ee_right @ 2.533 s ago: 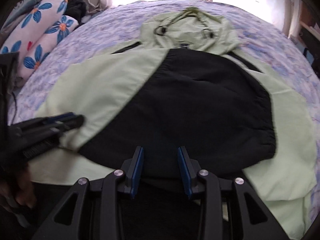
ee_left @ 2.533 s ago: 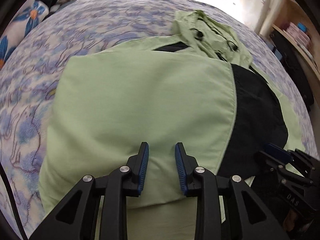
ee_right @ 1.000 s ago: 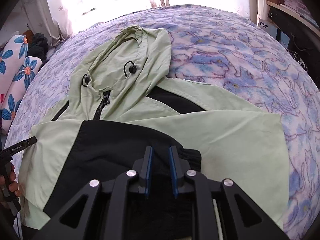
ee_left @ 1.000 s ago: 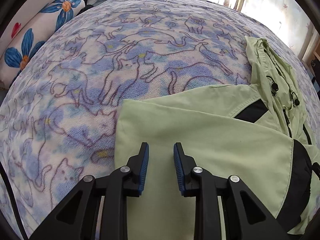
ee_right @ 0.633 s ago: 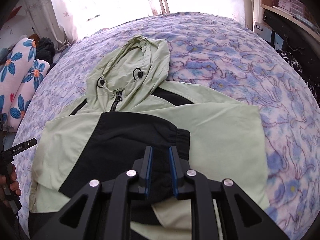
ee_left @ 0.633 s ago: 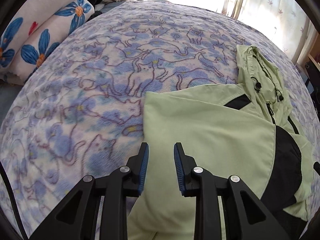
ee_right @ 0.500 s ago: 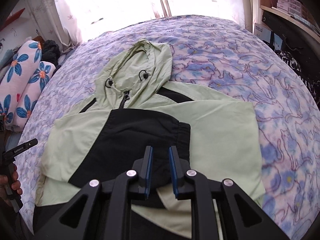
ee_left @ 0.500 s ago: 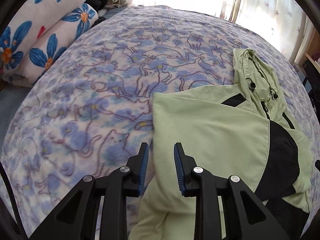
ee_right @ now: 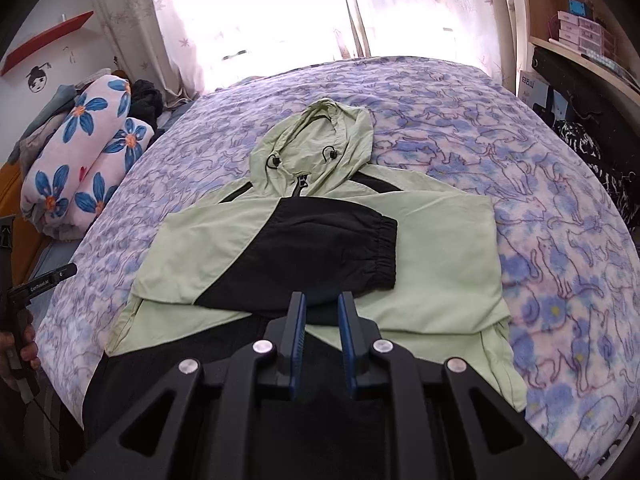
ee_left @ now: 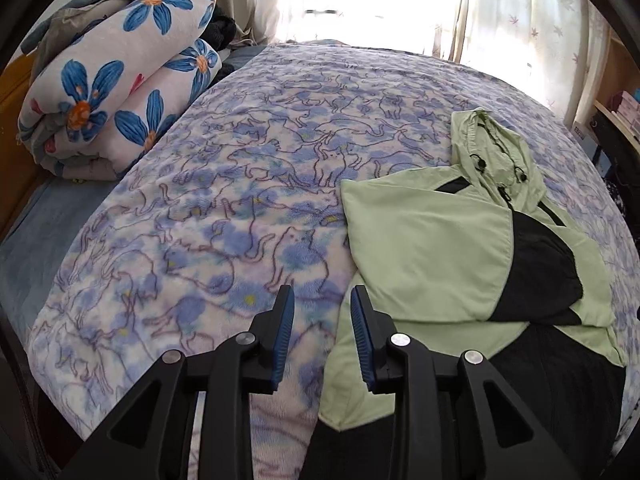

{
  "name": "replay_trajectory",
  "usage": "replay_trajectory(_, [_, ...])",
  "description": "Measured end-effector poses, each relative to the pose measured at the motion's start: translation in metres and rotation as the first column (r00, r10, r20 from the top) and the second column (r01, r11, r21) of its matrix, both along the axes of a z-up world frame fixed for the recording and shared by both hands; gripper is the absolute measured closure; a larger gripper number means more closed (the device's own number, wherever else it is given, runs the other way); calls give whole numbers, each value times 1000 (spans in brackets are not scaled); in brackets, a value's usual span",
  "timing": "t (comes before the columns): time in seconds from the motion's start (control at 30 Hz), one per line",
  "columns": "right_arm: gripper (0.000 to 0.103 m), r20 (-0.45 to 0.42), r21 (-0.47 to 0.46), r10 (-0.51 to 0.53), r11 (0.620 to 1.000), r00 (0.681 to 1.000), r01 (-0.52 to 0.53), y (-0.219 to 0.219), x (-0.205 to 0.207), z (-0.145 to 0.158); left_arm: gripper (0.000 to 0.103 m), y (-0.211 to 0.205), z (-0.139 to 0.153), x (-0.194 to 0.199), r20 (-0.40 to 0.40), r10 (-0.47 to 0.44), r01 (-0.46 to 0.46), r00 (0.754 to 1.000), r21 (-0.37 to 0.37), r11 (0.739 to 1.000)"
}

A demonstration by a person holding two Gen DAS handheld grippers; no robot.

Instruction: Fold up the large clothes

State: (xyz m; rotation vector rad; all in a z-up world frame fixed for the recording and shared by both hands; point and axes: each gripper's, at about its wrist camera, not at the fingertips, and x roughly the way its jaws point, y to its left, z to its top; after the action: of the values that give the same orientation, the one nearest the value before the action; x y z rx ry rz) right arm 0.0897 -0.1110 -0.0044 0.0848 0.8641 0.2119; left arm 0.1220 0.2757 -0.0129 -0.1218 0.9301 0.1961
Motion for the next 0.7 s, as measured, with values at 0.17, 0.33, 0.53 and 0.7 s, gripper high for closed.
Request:
replay_trajectory(0.17, [87,51,-41,7,999,999,-5,-2,-30,12,64,-15,13,-31,41,-19,19,999,-15,1000])
replay_trajectory(0.33, [86,91,-41,6,999,996,-2,-8,-56,26,62,-33,26,-56,83,-33,36,996,-37,999])
replay_trajectory(0.53, [74,138,-35,-5,999,990,10,-18,-87,37,57,-50,36,-77,114,-41,48,993,-58,997])
replay_trajectory(0.7, [72,151,-28,-5,1000,988,9,-25,-108,38,55,-68,40,-95,142,-59,65,988,-40,997])
